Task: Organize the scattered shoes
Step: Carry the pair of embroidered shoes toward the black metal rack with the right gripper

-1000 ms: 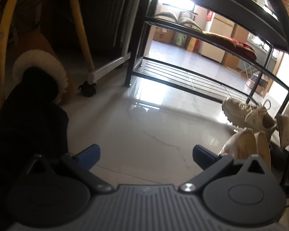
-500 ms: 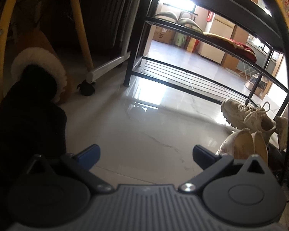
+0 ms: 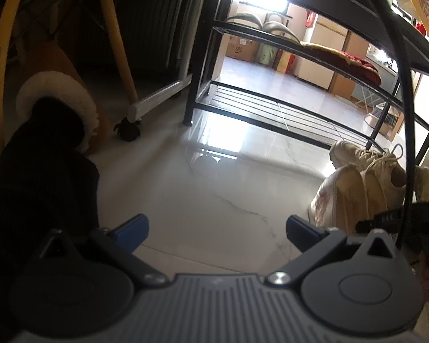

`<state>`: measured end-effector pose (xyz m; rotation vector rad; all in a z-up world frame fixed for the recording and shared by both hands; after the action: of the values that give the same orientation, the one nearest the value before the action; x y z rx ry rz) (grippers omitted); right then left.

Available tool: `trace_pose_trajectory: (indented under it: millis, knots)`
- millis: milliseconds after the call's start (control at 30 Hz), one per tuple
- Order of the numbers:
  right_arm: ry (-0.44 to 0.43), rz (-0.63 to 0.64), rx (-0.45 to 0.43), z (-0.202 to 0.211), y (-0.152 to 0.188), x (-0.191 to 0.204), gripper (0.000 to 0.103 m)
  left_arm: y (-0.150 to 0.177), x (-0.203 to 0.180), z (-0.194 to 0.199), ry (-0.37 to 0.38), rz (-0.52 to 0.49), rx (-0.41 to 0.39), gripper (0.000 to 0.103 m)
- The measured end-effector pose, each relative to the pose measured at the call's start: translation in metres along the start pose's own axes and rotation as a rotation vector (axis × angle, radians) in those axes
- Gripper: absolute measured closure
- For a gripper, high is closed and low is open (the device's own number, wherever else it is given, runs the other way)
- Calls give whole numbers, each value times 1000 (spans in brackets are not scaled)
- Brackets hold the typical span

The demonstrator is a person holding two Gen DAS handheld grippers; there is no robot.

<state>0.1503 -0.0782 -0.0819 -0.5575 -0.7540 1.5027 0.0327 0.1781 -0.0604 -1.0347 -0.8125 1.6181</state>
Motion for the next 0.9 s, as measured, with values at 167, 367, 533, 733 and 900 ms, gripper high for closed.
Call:
trace_pose_trajectory:
  millis: [167,367,533,733,900]
  knots:
    - [-32,55,-33,-3,-4,-2,89,2,-1,-4,-3,-4,5,1]
    - [-11,39,-59,-14,-14,-7,71,5,-3,-9,-9,-15,27,1]
    - [1,26,-63,-30,-24,-10,68,8,-4,-13,-13,-22,42,1]
    - [-3,83,-96,-40,-30,-3,60,11,-5,-18,-15,-19,64,1]
    - [-1,82,-128,-47,-38,-3,56,13,-5,-22,-17,-18,74,1]
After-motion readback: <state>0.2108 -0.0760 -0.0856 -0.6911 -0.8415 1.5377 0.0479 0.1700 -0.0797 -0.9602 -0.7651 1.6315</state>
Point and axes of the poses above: each gripper's, at about its wrist camera, not at the fingertips, and z roughly against the way its jaws point, x to its left, y to its underside, the point moved 5 cm from there along -z, roughly the way its jaws point, and after that the axes turned 11 degrees about -x, right-handed, at the moved point
